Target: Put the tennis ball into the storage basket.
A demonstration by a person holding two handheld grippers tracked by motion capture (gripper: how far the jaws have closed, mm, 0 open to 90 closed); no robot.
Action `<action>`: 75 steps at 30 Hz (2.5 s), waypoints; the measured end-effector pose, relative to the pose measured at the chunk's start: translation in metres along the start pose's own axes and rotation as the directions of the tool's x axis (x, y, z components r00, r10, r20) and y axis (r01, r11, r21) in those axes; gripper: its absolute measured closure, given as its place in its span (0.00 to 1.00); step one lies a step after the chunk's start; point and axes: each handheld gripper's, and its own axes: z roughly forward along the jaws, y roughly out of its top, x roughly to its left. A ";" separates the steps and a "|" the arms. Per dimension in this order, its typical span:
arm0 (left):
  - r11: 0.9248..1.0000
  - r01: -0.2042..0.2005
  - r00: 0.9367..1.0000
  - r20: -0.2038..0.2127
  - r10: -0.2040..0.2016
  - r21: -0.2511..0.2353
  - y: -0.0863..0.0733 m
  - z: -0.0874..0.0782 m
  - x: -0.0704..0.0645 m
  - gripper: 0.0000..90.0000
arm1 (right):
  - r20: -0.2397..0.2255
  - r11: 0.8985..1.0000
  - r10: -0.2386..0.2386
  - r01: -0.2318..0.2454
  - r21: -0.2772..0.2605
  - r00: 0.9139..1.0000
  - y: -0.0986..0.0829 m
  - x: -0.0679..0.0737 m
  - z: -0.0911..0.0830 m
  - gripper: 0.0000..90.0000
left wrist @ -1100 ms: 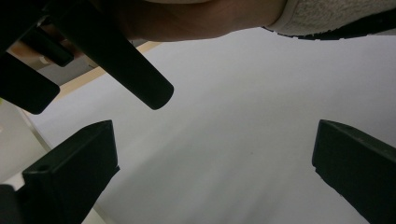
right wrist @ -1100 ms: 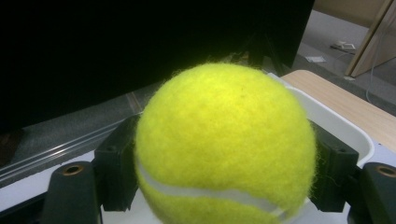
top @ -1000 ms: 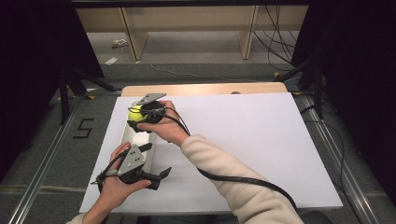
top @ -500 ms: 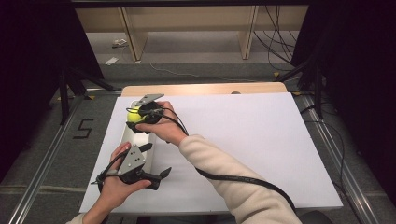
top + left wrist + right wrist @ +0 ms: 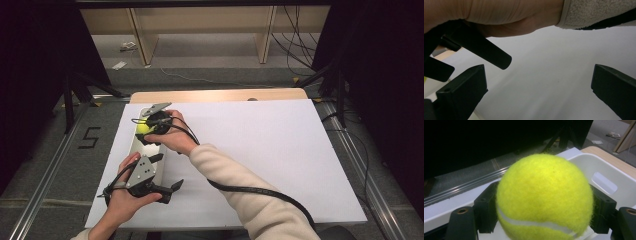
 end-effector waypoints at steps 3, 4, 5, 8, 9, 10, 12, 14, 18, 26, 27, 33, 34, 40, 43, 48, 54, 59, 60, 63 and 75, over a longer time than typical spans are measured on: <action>1.000 -0.001 1.000 -0.002 0.001 -0.002 0.000 0.000 0.000 0.00 | -0.001 1.000 -0.001 0.001 0.011 1.000 -0.002 0.000 0.003 0.29; 1.000 -0.001 1.000 -0.002 0.001 -0.002 0.000 0.000 0.000 0.00 | -0.002 1.000 0.000 0.000 0.012 1.000 -0.002 0.000 0.003 0.29; 1.000 -0.002 1.000 -0.001 0.002 -0.001 0.000 0.000 0.000 0.00 | -0.003 1.000 -0.002 0.002 0.012 1.000 -0.002 -0.001 0.004 0.29; 1.000 -0.002 1.000 0.000 0.002 -0.001 0.000 0.000 0.000 0.00 | -0.002 1.000 -0.001 0.001 0.013 1.000 -0.003 -0.001 0.006 0.29; 1.000 -0.002 1.000 -0.001 0.002 -0.001 0.000 0.000 0.000 0.00 | -0.003 1.000 0.000 0.000 0.017 1.000 -0.003 -0.001 0.006 0.29; 1.000 -0.002 1.000 -0.001 0.002 -0.001 0.000 0.000 0.000 0.00 | -0.003 1.000 -0.003 0.003 0.015 1.000 -0.003 -0.002 0.007 0.29; 1.000 -0.002 1.000 0.001 0.002 -0.001 0.000 0.000 0.000 0.00 | -0.004 1.000 -0.007 0.007 0.027 1.000 -0.004 -0.002 0.007 0.29; 1.000 -0.002 1.000 0.001 0.002 -0.001 0.000 0.000 0.000 0.00 | 0.001 1.000 -0.006 0.006 0.026 1.000 -0.004 -0.002 0.008 0.29; 1.000 -0.002 1.000 0.000 0.002 -0.001 0.000 0.000 0.000 0.00 | 0.011 0.999 -0.015 0.015 0.033 1.000 -0.005 -0.002 0.010 0.28; 1.000 -0.002 1.000 0.000 0.002 -0.001 0.000 0.000 0.000 0.00 | 0.016 1.000 -0.026 0.026 0.014 1.000 -0.002 -0.002 0.009 0.23; 1.000 -0.002 1.000 0.000 0.002 -0.001 0.000 0.000 0.000 0.00 | 0.016 1.000 -0.024 0.024 0.008 1.000 -0.001 -0.002 0.008 0.22; 1.000 0.003 1.000 0.003 -0.003 0.000 0.000 0.000 -0.001 0.00 | 0.019 1.000 -0.027 0.027 0.003 0.999 -0.001 -0.003 0.005 0.21; 1.000 -0.002 1.000 0.002 0.002 -0.001 0.000 0.000 0.000 0.00 | 0.020 1.000 -0.026 0.026 -0.003 0.999 -0.002 -0.004 0.005 0.21; 1.000 -0.001 1.000 0.002 0.001 -0.001 0.000 0.000 -0.001 0.00 | 0.022 1.000 -0.023 0.023 -0.021 1.000 -0.002 -0.006 -0.005 0.22; 1.000 -0.001 1.000 0.002 0.001 0.000 0.000 0.001 -0.001 0.00 | 0.025 0.999 -0.019 0.020 -0.028 1.000 -0.003 -0.008 -0.010 0.22; 1.000 -0.002 1.000 0.001 0.002 0.000 0.000 0.001 -0.001 0.00 | 0.036 0.999 -0.005 0.007 -0.040 0.999 -0.005 -0.012 -0.021 0.22; 1.000 0.005 1.000 0.002 -0.005 0.000 0.000 0.001 -0.001 0.00 | 0.057 0.999 0.000 0.003 -0.049 0.998 -0.009 -0.018 -0.034 0.22; 1.000 -0.004 1.000 -0.002 0.004 0.002 0.000 0.001 -0.001 0.00 | 0.057 0.999 0.016 -0.013 -0.052 0.998 -0.013 -0.022 -0.041 0.23; 1.000 -0.006 1.000 -0.004 0.006 0.002 0.000 0.001 -0.001 0.00 | 0.058 0.998 0.016 -0.012 -0.054 0.998 -0.014 -0.023 -0.043 0.23; 1.000 -0.005 1.000 -0.005 0.005 0.005 0.000 0.001 -0.001 0.00 | 0.061 0.998 0.027 -0.023 -0.062 0.998 -0.015 -0.023 -0.048 0.22; 1.000 -0.005 1.000 -0.004 0.005 0.004 0.000 0.001 -0.001 0.00 | 0.076 0.998 0.027 -0.023 -0.061 0.997 -0.023 -0.031 -0.065 0.22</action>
